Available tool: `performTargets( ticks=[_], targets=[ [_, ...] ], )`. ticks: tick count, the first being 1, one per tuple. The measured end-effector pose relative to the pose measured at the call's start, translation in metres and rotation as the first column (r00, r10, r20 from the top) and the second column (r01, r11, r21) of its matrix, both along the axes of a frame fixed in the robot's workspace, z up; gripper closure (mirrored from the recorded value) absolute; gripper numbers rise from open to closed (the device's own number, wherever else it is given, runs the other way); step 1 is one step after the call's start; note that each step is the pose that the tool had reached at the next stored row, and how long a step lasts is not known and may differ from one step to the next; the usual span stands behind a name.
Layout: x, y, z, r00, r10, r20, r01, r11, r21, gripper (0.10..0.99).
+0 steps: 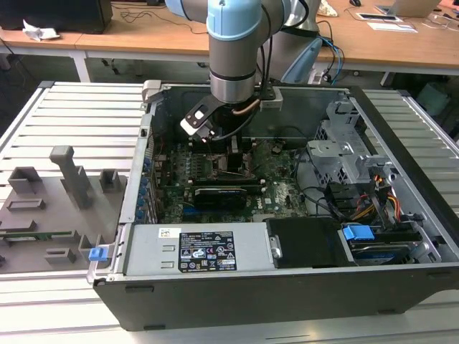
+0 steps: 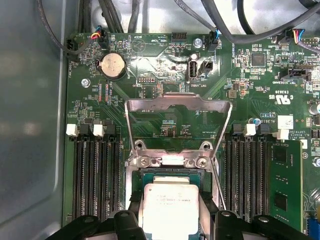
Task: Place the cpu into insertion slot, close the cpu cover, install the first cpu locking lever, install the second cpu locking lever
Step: 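Place the cpu into insertion slot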
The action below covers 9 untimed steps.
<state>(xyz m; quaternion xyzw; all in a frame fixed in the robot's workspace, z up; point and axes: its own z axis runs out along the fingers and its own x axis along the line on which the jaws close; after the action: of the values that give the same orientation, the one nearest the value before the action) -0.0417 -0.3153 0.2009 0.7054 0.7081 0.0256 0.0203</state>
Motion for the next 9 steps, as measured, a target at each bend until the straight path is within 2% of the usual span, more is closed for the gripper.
performTargets(
  ticks=[6, 7, 9],
  targets=[
    [0.0, 0.0, -0.0002, 1.0, 0.0, 0.0, 0.0, 1.0, 0.0, 0.545],
    [0.0, 0.0, -0.0002, 1.0, 0.0, 0.0, 0.0, 1.0, 0.0, 0.478],
    [0.0, 0.0, -0.0002, 1.0, 0.0, 0.0, 0.0, 1.0, 0.0, 0.478]
  ],
)
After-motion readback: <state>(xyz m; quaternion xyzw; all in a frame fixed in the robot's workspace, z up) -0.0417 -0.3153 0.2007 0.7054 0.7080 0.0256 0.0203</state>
